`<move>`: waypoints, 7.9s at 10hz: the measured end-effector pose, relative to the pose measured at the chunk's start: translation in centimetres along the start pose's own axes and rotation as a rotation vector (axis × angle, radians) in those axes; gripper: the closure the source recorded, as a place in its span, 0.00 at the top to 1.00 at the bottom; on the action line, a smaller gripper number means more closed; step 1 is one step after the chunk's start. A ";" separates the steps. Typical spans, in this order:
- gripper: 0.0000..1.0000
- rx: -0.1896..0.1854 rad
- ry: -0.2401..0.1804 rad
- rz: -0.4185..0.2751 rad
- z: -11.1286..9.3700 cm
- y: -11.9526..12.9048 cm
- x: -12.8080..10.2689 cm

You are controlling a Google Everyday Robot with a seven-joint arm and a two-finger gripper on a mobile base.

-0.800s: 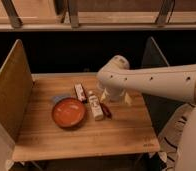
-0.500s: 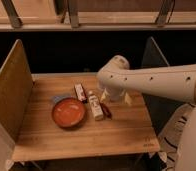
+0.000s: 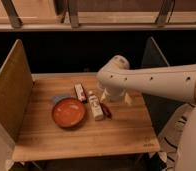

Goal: Stand the bottle upright

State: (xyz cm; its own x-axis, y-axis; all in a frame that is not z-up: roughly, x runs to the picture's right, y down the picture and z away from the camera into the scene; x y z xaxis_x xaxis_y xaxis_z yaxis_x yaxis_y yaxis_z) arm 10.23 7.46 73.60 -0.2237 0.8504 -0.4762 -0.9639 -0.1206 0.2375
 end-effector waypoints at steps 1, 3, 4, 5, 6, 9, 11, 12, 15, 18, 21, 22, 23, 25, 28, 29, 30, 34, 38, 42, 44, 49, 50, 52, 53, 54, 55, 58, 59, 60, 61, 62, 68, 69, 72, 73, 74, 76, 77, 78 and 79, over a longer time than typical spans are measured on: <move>0.80 0.000 0.000 0.000 0.0 0.0 0.0; 0.80 0.000 0.000 0.000 0.0 0.0 0.0; 0.80 0.000 0.000 0.000 0.0 0.0 0.0; 0.80 0.000 0.000 0.000 0.0 0.0 0.0; 0.80 0.000 0.000 0.000 0.0 0.0 0.0; 0.80 0.000 0.000 0.000 0.0 0.0 0.0; 0.80 0.000 0.000 0.000 0.0 0.0 0.0; 0.80 0.000 -0.001 -0.001 0.0 0.0 0.0; 0.80 -0.054 -0.033 -0.091 0.3 2.8 -1.8; 0.80 -0.145 -0.050 -0.292 1.5 10.1 -3.8; 0.80 -0.176 -0.039 -0.353 2.7 12.4 -4.9; 0.80 -0.175 -0.038 -0.351 2.7 12.3 -4.9; 0.80 -0.174 -0.038 -0.350 2.7 12.3 -4.9; 0.80 -0.175 -0.038 -0.351 2.7 12.4 -4.9; 0.80 -0.188 -0.014 -0.403 4.2 14.5 -4.9; 0.80 -0.195 -0.003 -0.426 4.8 15.6 -5.0; 0.80 -0.197 0.003 -0.442 5.2 16.2 -5.4; 0.80 -0.250 0.027 -0.489 6.6 19.3 -6.8; 0.80 -0.322 0.091 -0.511 9.7 21.1 -7.2; 0.80 -0.334 0.130 -0.474 11.8 19.7 -8.1; 0.80 -0.333 0.143 -0.455 12.5 18.9 -8.4; 0.80 -0.315 0.168 -0.390 14.2 16.5 -9.4; 0.80 -0.310 0.165 -0.377 14.3 16.1 -9.7; 0.80 -0.287 0.150 -0.342 14.5 15.0 -10.7; 0.80 -0.278 0.144 -0.331 14.4 14.6 -11.0; 0.80 -0.260 0.139 -0.322 14.5 14.2 -11.2; 0.80 -0.240 0.135 -0.308 14.7 13.7 -11.5; 0.80 -0.202 0.137 -0.295 15.3 13.4 -11.8; 0.80 -0.195 0.139 -0.292 15.4 13.4 -11.8; 0.80 -0.191 0.139 -0.289 15.6 13.5 -11.9; 0.80 -0.185 0.142 -0.281 15.8 13.5 -11.9; 0.80 -0.181 0.147 -0.274 16.1 13.4 -11.8; 0.25 -0.203 0.176 -0.286 17.0 14.9 -10.7; 0.17 -0.206 0.174 -0.287 16.8 15.0 -10.7; 0.00 -0.195 0.120 -0.277 14.8 14.9 -11.6; 0.00 -0.188 0.084 -0.278 13.6 14.8 -12.3; 0.00 -0.183 0.038 -0.287 12.0 14.7 -13.1; 0.00 -0.183 -0.082 -0.331 7.9 15.2 -14.5; 0.00 -0.184 -0.145 -0.367 6.2 15.6 -14.9; 0.00 -0.178 -0.185 -0.395 5.4 15.9 -15.1; 0.00 -0.165 -0.234 -0.434 4.6 16.1 -15.2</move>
State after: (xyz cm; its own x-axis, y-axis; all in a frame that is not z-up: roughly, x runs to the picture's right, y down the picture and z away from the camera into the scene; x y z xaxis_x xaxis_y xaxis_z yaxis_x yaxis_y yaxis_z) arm -1.22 -5.04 88.57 0.2214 0.9296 -0.2947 -0.9750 0.2051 -0.0856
